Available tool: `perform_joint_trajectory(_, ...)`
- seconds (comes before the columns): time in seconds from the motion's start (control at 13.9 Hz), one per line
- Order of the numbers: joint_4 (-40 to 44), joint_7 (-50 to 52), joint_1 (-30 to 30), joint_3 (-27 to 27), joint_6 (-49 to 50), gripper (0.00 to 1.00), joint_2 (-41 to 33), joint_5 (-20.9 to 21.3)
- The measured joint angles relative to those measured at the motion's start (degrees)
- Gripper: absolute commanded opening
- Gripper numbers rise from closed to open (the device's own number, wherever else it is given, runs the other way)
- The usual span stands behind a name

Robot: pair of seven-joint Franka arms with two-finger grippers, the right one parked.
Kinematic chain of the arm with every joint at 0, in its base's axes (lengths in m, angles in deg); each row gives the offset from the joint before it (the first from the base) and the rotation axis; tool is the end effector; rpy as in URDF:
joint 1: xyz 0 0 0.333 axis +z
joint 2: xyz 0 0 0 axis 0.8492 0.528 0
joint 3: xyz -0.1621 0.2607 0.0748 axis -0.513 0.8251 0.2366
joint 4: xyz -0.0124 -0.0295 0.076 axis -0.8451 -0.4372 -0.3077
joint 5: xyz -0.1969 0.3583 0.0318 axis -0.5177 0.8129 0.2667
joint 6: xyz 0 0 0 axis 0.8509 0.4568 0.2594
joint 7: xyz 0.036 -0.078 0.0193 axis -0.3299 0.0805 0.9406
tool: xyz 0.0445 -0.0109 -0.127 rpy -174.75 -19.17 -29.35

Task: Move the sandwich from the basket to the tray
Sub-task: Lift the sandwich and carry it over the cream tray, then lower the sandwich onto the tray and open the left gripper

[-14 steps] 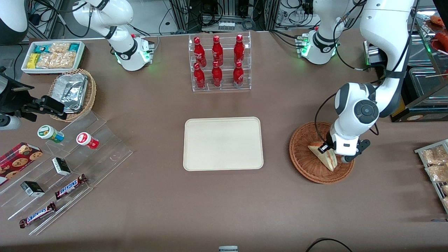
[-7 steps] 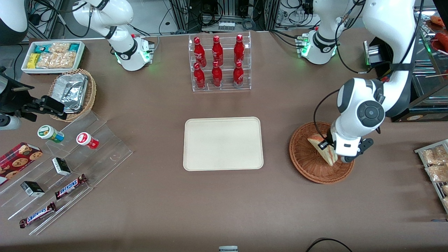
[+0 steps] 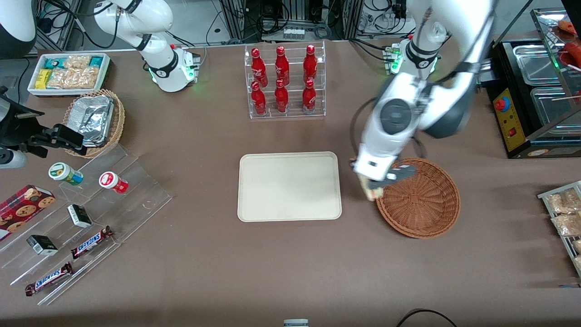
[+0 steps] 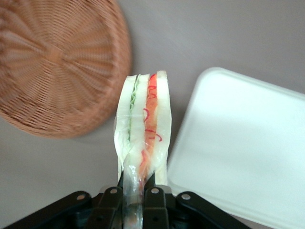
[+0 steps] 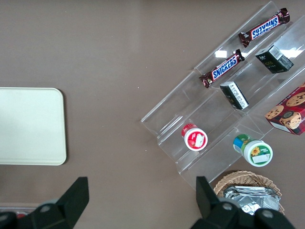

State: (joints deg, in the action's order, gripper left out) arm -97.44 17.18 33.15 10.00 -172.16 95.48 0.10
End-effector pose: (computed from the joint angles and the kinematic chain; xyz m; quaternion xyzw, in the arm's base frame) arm 0.5438 -0.3462 0.3424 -0.9862 -0.1542 0.0443 0.0413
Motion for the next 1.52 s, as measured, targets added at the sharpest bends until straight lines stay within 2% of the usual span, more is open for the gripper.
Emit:
perform_joint_trajectory(0.51, 14.4, 4.1, -11.1, -0.1, -5.2, 0.00, 15.5, 0.1)
perform_joint_trajectory(0.72, 15.9, 4.9, -14.7, -0.1, -9.4, 0.00, 19.0, 2.3)
perform_joint_trajectory(1.01, 16.4, 5.5, -17.6, 0.1, -12.1, 0.00, 22.3, 3.2)
perform_joint_trajectory(1.08, 16.4, 5.5, -17.9, 0.1, -12.5, 0.08, 22.8, 3.3)
perform_joint_trajectory(1.15, 16.4, 5.5, -18.1, 0.1, -12.6, 0.34, 23.1, 3.3)
perform_joint_trajectory(1.23, 16.4, 5.5, -18.2, 0.1, -12.7, 0.72, 23.4, 3.4)
perform_joint_trajectory(1.3, 16.4, 5.5, -18.2, 0.1, -12.9, 0.93, 23.6, 3.4)
perform_joint_trajectory(1.37, 16.5, 5.5, -18.2, 0.2, -13.0, 0.99, 23.6, 3.4)
perform_joint_trajectory(1.52, 17.3, 5.5, -18.2, 0.4, -12.9, 0.99, 23.5, 3.5)
